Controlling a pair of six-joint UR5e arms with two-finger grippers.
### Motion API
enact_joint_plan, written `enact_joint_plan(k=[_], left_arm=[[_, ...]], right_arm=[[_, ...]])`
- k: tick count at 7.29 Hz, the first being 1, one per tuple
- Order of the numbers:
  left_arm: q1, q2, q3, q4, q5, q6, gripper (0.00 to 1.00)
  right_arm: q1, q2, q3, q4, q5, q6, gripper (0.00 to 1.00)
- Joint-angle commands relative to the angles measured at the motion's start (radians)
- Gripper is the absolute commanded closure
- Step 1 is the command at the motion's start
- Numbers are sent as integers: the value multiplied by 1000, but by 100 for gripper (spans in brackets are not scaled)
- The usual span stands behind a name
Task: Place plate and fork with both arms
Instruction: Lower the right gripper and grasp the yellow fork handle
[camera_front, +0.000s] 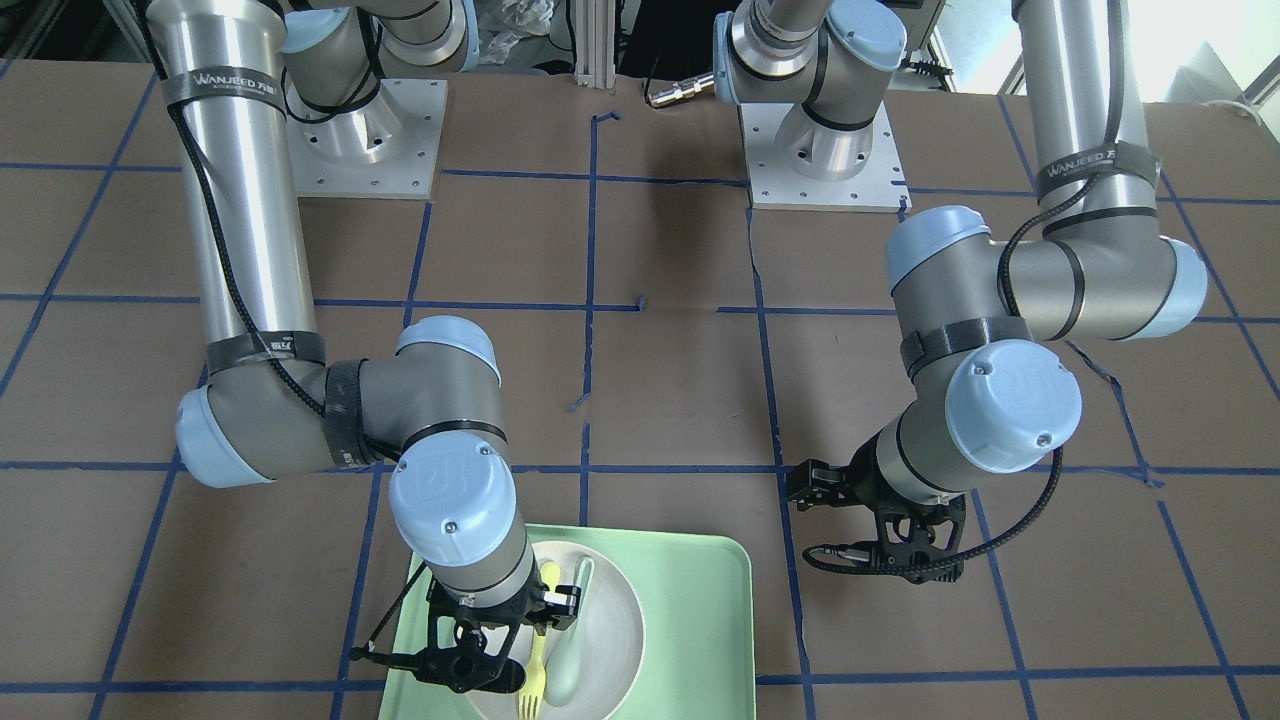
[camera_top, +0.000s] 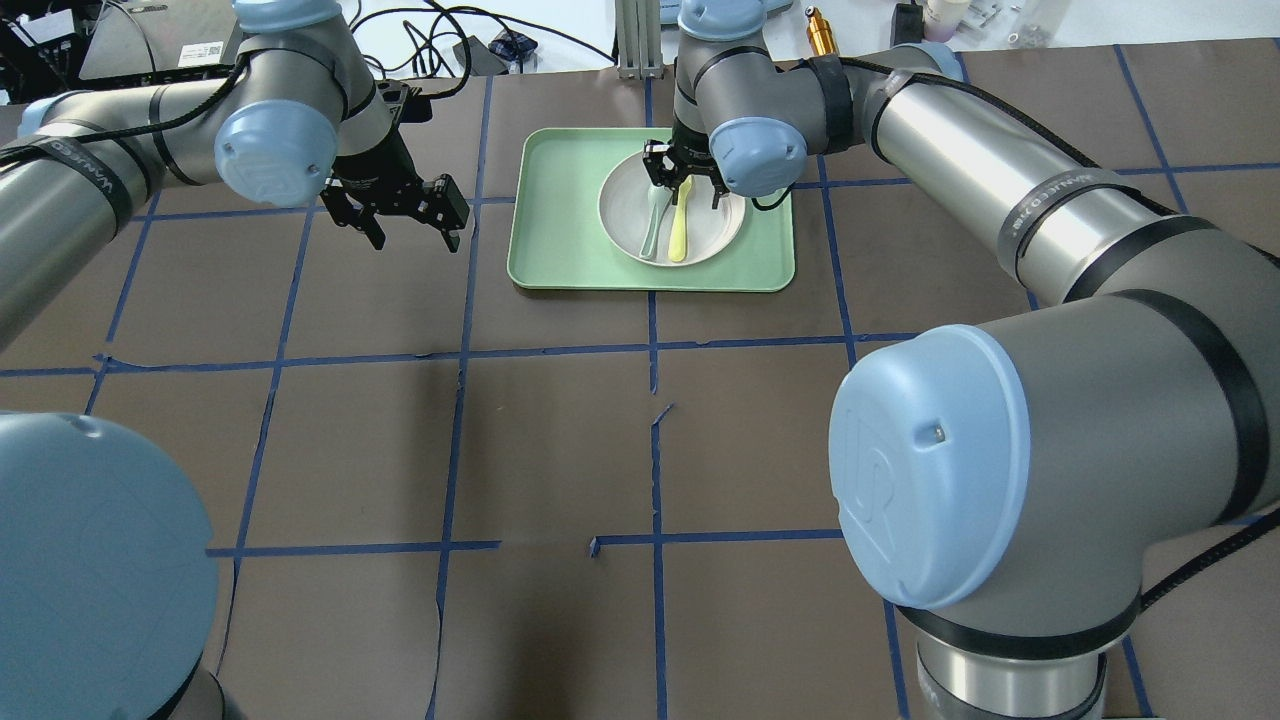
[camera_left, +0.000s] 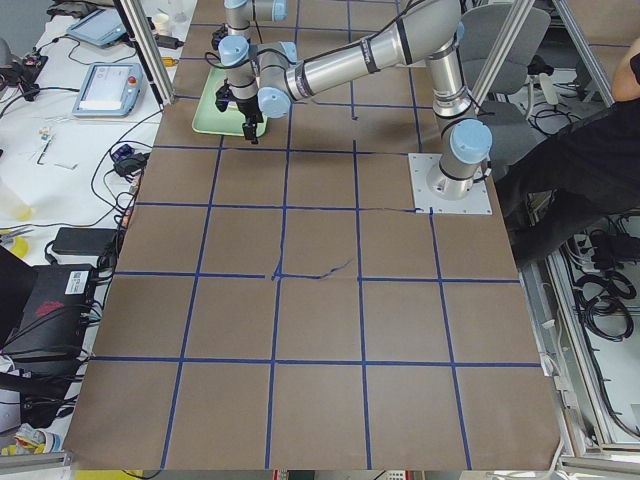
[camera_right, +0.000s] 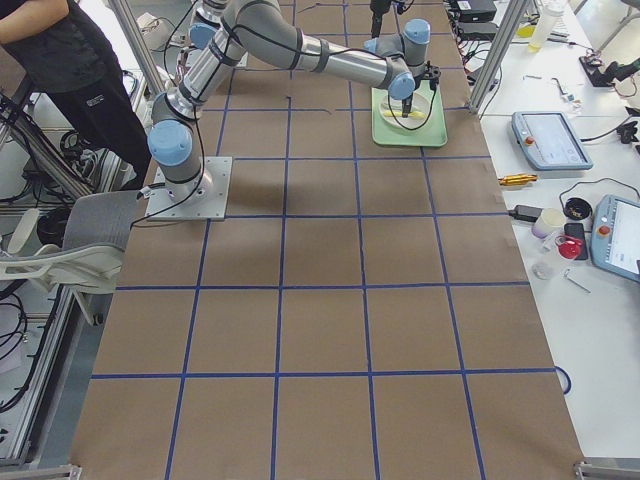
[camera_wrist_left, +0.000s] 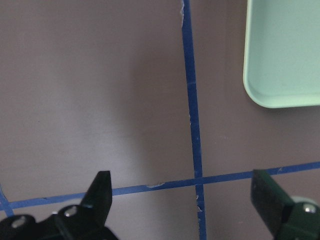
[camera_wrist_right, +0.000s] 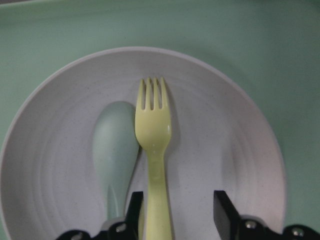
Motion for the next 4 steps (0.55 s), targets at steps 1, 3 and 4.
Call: enact_joint_plan(k=[1, 3, 4], left_arm=[[0, -2, -29, 52, 0, 1, 0], [2, -2, -28, 53, 1, 2, 0], [3, -2, -28, 53, 1, 2, 0]], right_arm=[[3, 12, -3, 1, 1, 0, 43], [7, 26, -3, 1, 0, -6, 43], [7, 27, -3, 1, 0, -12, 43]])
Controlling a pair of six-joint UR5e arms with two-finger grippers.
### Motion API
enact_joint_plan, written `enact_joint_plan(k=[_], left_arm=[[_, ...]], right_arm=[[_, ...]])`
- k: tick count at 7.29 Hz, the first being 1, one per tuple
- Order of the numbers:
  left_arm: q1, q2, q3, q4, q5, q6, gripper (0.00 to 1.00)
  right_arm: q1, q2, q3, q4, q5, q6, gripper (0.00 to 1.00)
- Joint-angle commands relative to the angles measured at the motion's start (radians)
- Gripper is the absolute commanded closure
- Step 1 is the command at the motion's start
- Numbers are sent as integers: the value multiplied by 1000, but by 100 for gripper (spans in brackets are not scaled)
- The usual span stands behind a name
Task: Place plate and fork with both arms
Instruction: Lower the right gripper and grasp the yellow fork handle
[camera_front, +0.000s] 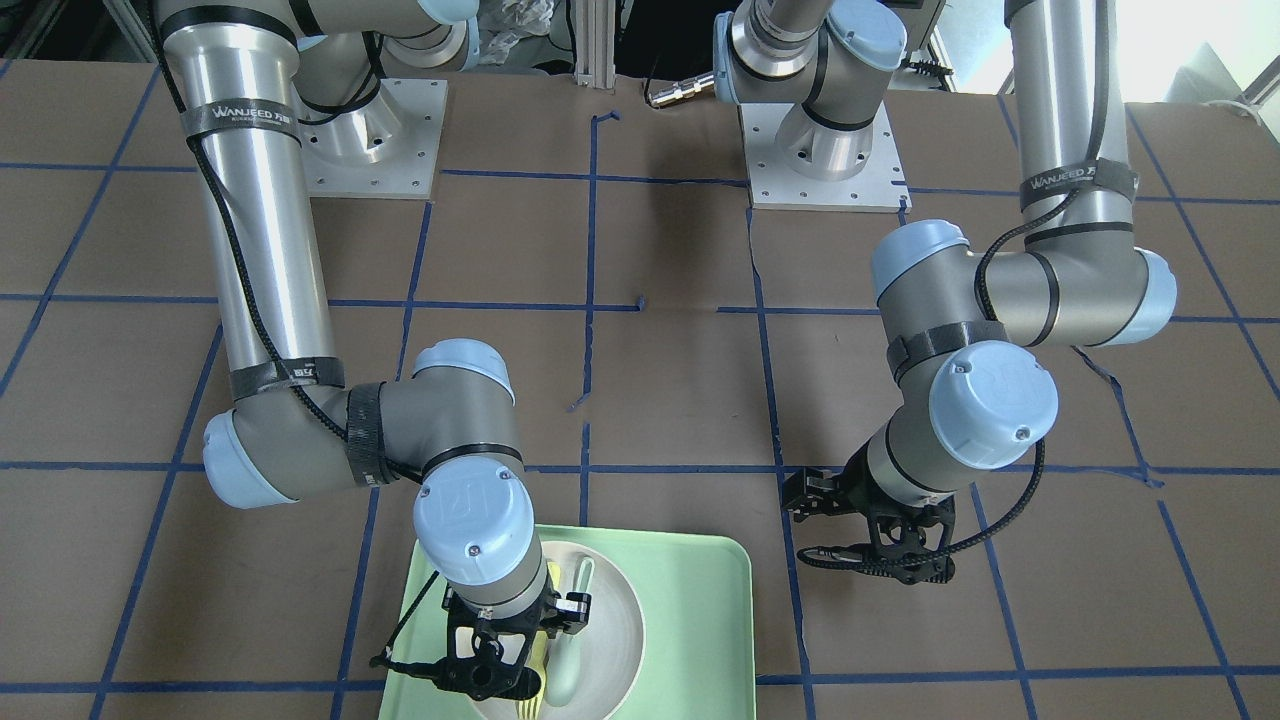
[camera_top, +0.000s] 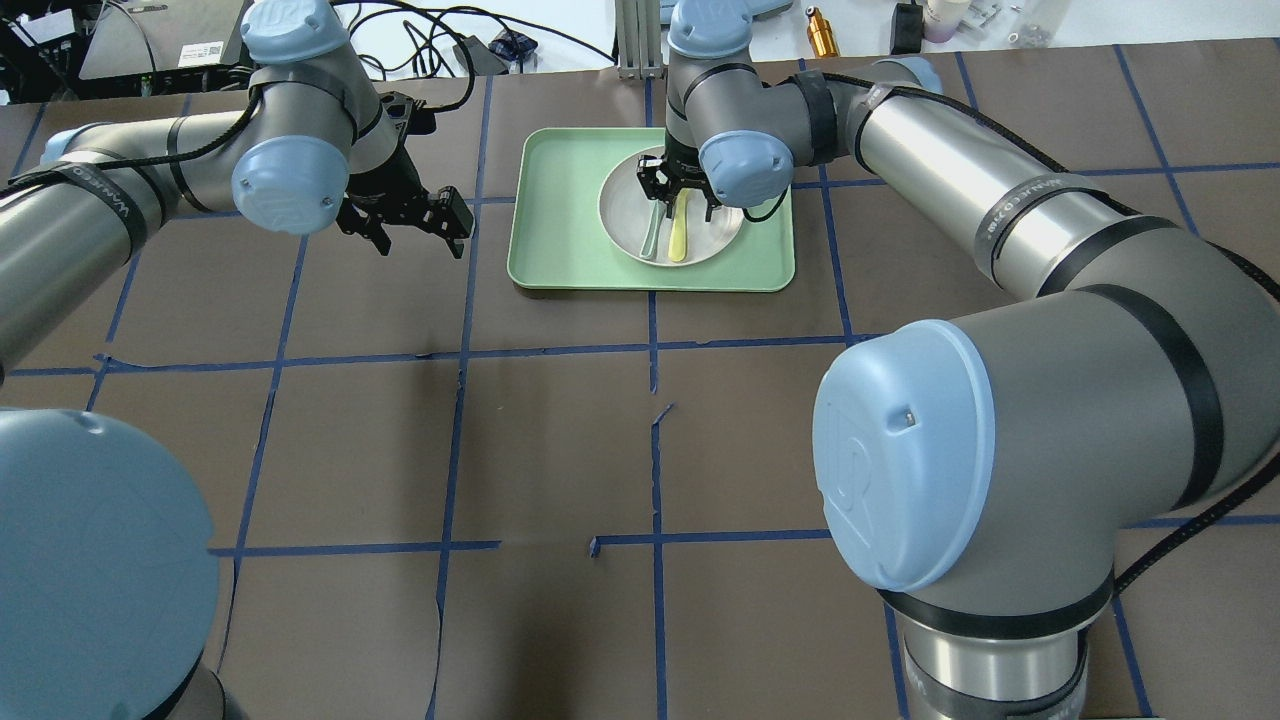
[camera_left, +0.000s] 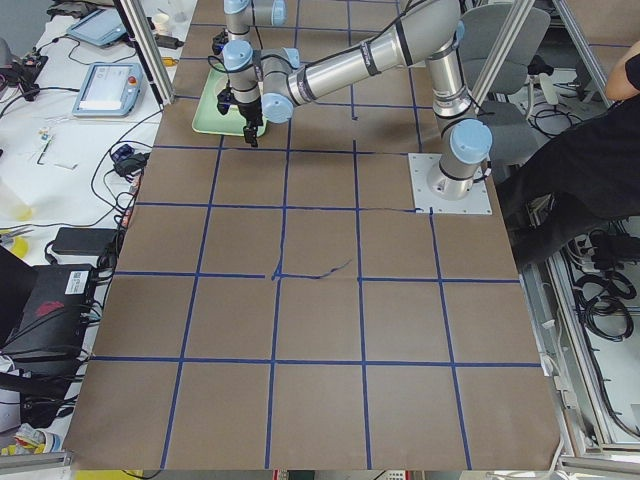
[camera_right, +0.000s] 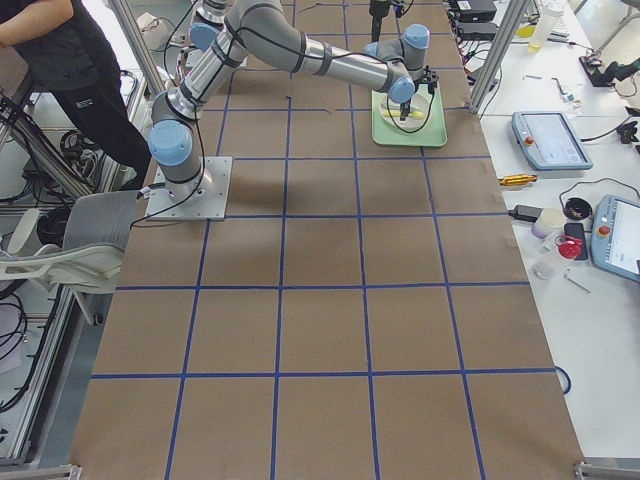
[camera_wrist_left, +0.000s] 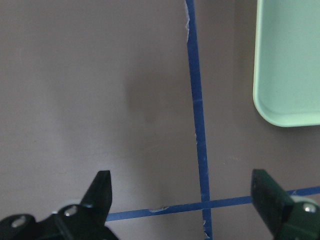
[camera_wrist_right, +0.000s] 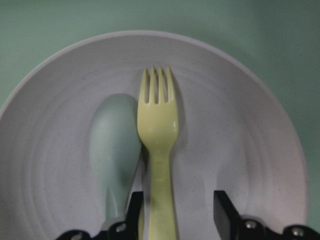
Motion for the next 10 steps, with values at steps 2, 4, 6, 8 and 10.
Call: enact_joint_plan(k=[2, 4, 6, 8, 10], left_arm=[[4, 1, 0, 1, 2, 1, 0], [6, 1, -2, 1, 2, 8, 0], [6, 1, 0, 1, 2, 11, 0], [7, 1, 0, 1, 2, 13, 0], [24, 3, 0, 1, 1, 13, 0]], right_arm=[[1, 12, 0, 2, 1, -17, 53], [1, 12, 0, 5, 0, -34, 86], [-1, 2, 0, 9, 1, -24, 100], [-1, -11, -2, 9, 1, -10, 100], [-2, -62, -18, 14, -12, -2, 100]])
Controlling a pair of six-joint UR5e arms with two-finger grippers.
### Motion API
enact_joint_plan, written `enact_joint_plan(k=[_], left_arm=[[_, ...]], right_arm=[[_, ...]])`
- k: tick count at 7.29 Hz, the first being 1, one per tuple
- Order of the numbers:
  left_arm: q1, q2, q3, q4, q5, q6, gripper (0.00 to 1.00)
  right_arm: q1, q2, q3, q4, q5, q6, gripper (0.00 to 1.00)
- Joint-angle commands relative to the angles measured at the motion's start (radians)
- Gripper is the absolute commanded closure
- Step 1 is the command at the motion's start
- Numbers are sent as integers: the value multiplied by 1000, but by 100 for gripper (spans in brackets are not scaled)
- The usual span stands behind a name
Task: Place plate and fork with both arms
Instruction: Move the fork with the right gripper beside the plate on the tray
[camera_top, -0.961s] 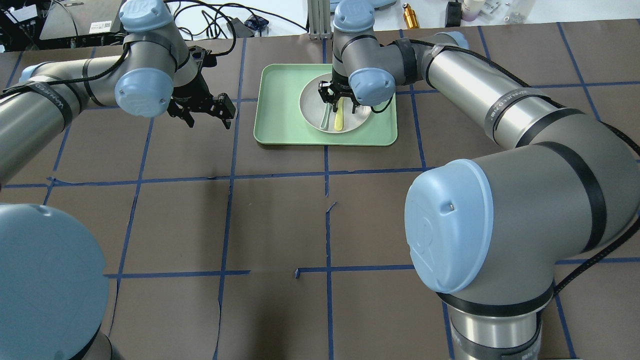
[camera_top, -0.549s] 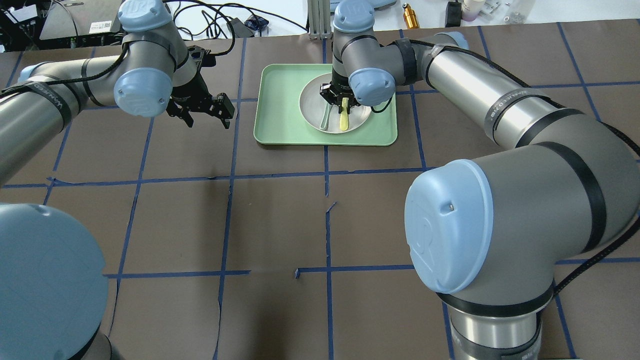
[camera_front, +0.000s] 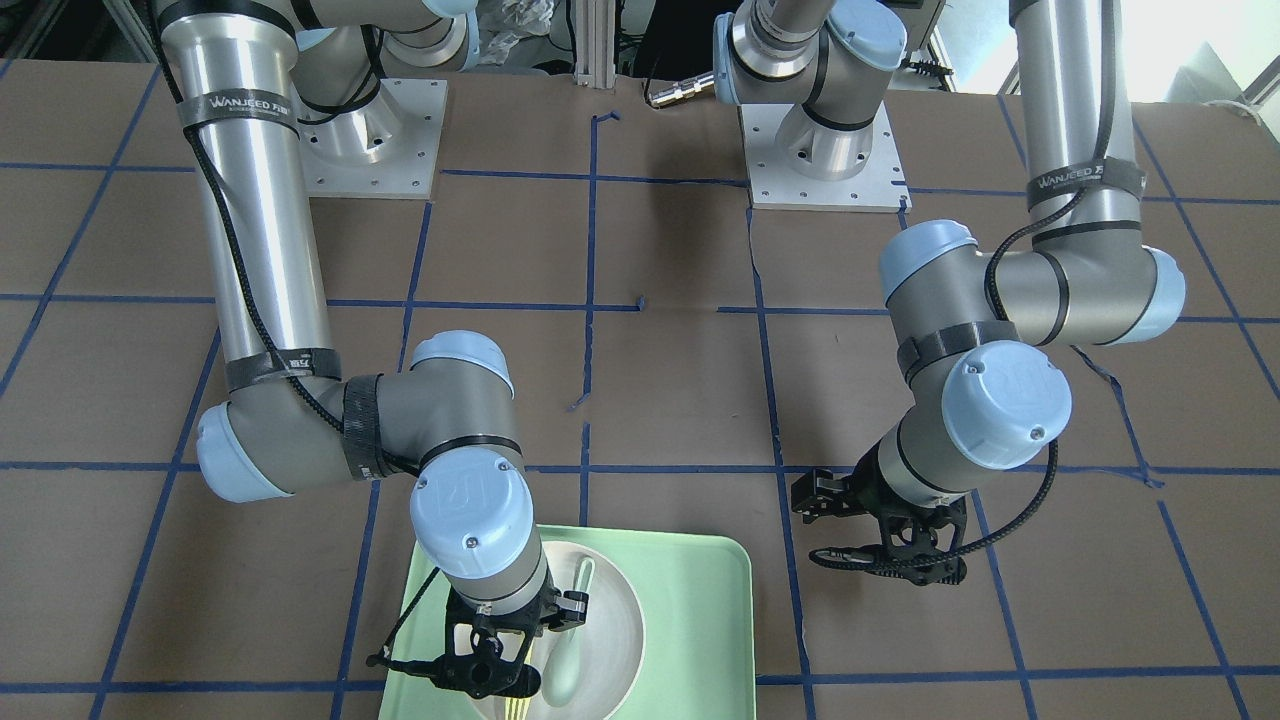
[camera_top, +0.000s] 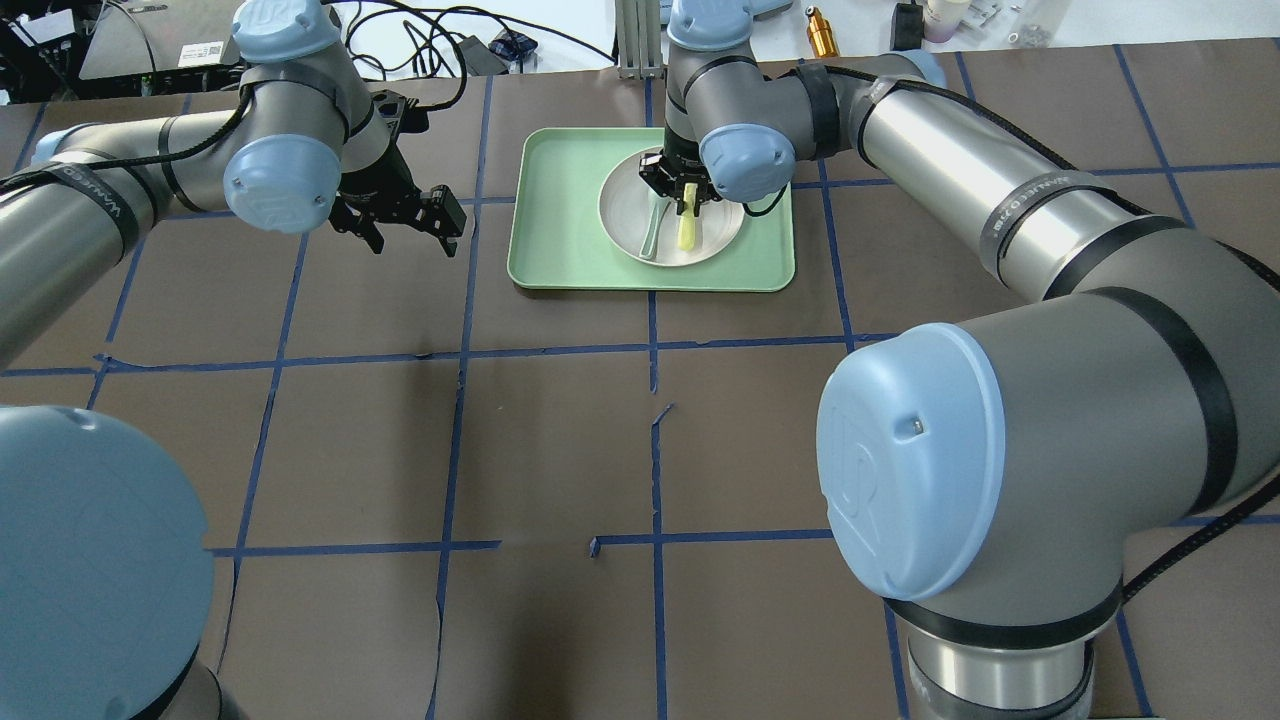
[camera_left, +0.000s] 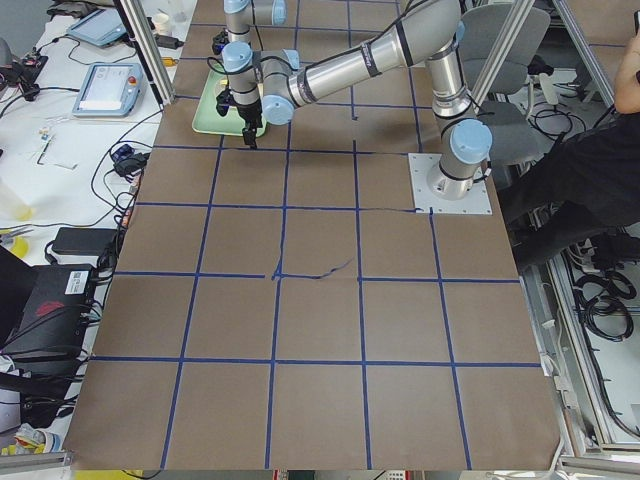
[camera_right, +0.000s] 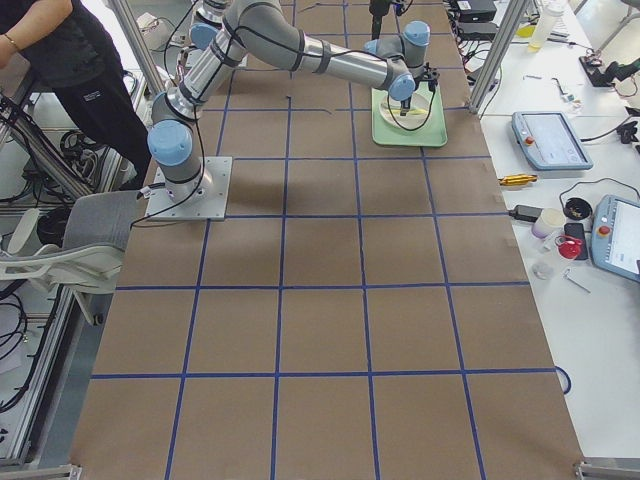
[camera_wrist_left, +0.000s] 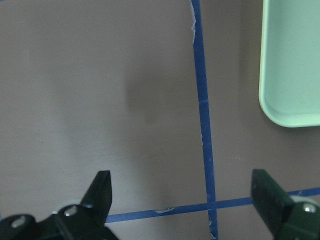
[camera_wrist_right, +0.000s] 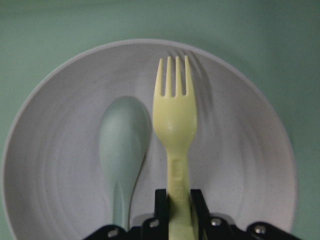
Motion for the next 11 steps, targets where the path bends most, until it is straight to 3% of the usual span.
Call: enact_joint_plan(k=[1, 2, 4, 9, 10, 11], left_arm=[[9, 2, 0, 0, -1, 0, 0], [9, 4, 0, 0, -1, -1, 0], [9, 5, 0, 0, -9, -1, 0], [8, 8, -2, 0, -10, -1, 0], [8, 10, 0, 0, -10, -1, 0], [8, 16, 2, 0, -1, -1, 0]], right_arm=[[-21, -63, -1, 28, -20, -34, 100], [-65, -85, 5, 90, -59, -144, 100], [-115, -79, 81, 94, -69, -258, 100], [-115, -20, 74, 59, -32, -208, 100], [-115, -20, 77, 57, -35, -211, 23], [-115, -29, 85, 57, -47, -224, 0]])
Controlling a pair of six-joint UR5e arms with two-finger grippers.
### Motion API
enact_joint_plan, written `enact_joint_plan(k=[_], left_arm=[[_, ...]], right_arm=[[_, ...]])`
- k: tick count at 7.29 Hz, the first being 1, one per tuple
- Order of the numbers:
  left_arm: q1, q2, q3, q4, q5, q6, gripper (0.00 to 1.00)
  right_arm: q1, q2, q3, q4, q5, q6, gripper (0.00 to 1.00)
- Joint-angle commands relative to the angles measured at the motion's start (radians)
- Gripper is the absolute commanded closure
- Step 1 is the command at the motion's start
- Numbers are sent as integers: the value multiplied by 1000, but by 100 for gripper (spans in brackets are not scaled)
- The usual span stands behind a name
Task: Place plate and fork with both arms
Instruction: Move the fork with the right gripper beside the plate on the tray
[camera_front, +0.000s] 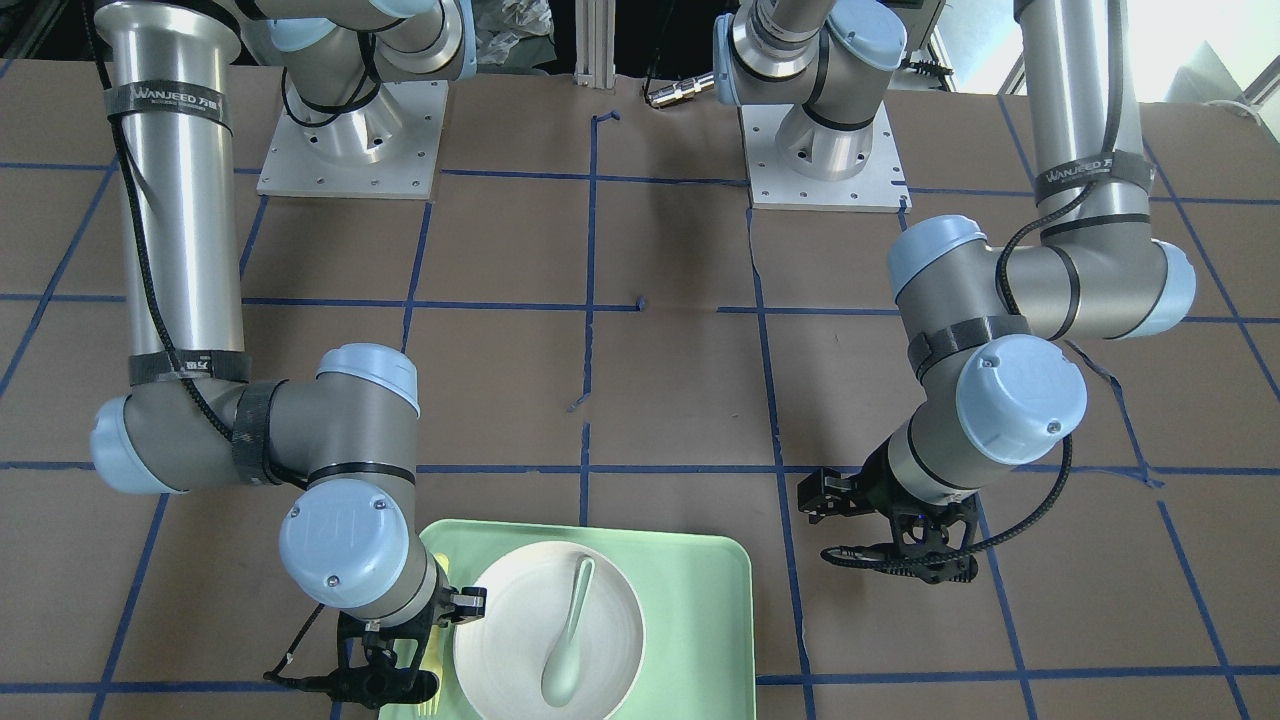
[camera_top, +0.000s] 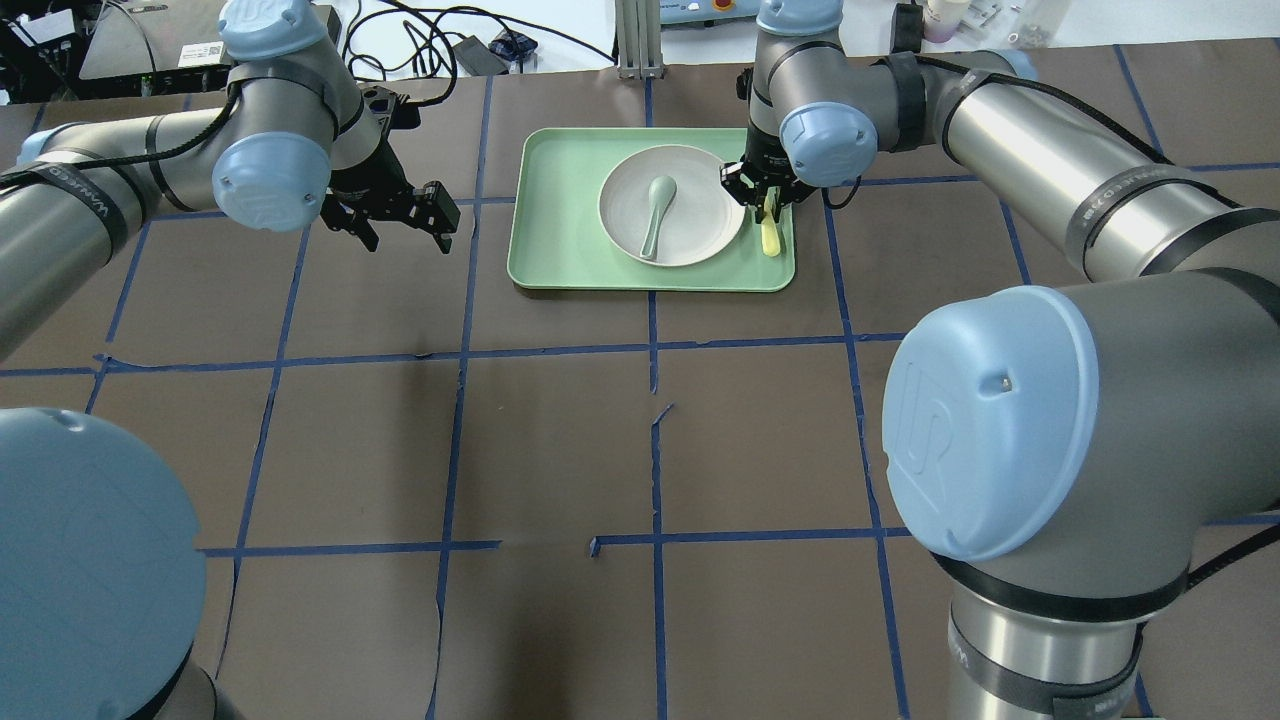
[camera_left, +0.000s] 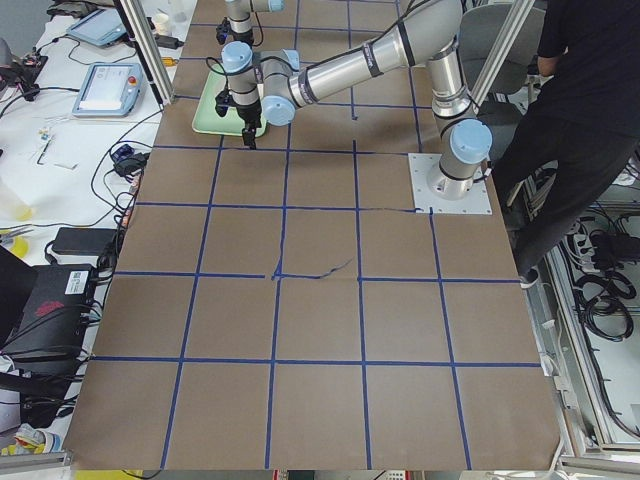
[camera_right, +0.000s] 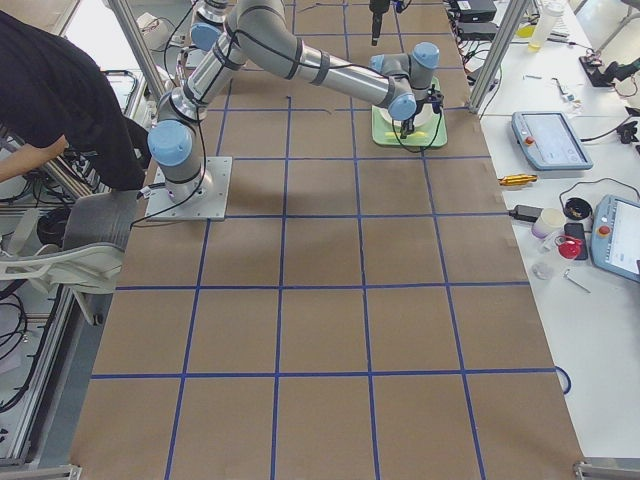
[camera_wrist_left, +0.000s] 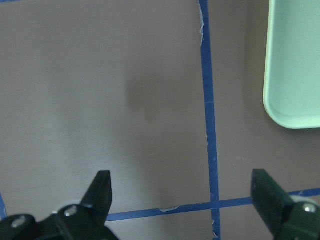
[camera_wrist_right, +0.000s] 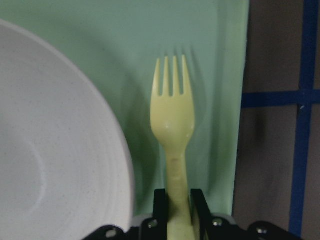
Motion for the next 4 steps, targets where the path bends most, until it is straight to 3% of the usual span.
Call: enact_joint_plan(k=[1, 3, 4], left_arm=[[-2, 19, 5, -14, 9, -2, 0], [-12, 75, 17, -58, 15, -14, 0], [-12, 118, 17, -155, 15, -37, 0]], right_arm=[[0, -16, 7, 0, -4, -6, 0], [-2, -126, 25, 53, -12, -38, 0], [-2, -212, 46, 195, -13, -43, 0]])
